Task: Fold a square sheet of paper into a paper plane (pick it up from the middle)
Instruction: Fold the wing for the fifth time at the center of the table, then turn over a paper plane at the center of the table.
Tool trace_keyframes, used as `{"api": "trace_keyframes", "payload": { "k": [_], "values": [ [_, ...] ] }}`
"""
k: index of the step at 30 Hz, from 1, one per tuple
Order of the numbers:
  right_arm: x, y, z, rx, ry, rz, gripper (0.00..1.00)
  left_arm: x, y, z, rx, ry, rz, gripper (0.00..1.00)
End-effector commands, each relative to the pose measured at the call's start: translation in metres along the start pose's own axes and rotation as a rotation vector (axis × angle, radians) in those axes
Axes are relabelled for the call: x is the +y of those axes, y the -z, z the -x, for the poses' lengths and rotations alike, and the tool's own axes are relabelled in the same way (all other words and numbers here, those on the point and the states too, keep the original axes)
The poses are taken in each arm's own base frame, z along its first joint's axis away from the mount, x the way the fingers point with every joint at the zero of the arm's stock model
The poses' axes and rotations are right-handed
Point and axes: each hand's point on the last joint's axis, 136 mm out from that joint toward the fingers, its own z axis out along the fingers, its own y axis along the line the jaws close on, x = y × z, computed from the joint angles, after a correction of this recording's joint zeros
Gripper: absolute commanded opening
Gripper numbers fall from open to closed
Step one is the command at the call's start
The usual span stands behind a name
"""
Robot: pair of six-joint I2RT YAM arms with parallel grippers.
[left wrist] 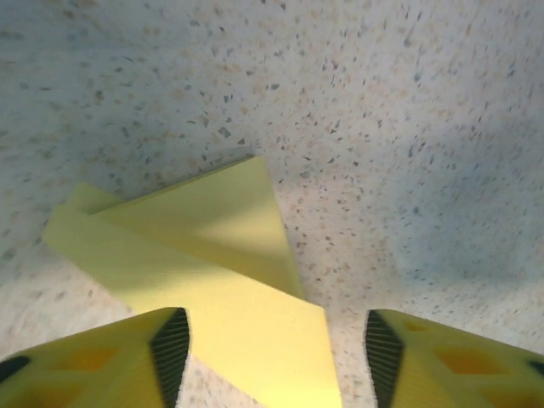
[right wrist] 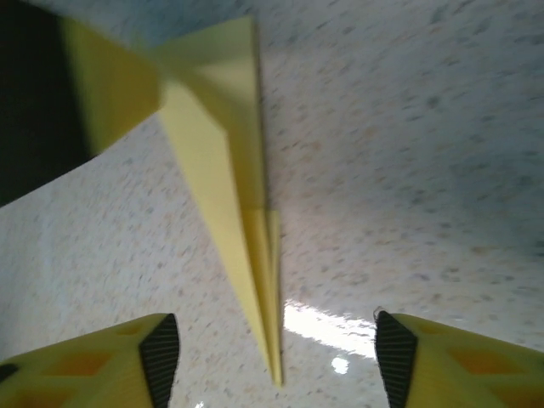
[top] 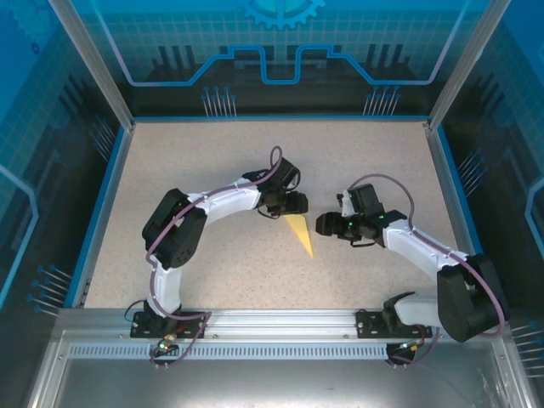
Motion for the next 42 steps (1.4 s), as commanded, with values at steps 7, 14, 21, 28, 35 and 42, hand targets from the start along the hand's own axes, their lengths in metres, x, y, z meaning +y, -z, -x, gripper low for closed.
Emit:
{"api": "trace_keyframes", "payload": {
  "k": [7, 14, 21, 28, 35, 42],
  "values": [
    [-0.051, 0.016, 0.032, -0.115, -0.093, -0.195, 0.78, 0.009, 0.034, -0.019, -0.012, -0.032, 0.419, 0.75],
    [-0.060, 0.022, 0.026, -0.098, -0.099, -0.177, 0.79, 0.000, 0.011, -0.025, 0.012, -0.039, 0.517, 0.76],
    [-0.054, 0.029, 0.025, -0.135, -0.048, -0.141, 0.99, 0.004, -0.011, -0.029, 0.050, -0.061, 0.552, 0.75],
    [-0.055, 0.032, 0.023, -0.137, -0.054, -0.150, 0.99, 0.014, -0.017, -0.032, 0.080, -0.079, 0.617, 0.67],
    [-0.051, 0.029, 0.021, -0.128, -0.057, -0.116, 0.99, 0.011, -0.002, -0.029, 0.054, -0.072, 0.596, 0.49],
    [-0.046, 0.029, 0.023, -0.127, -0.058, -0.091, 0.99, 0.016, -0.004, -0.034, 0.056, -0.046, 0.606, 0.30]
  ]
}}
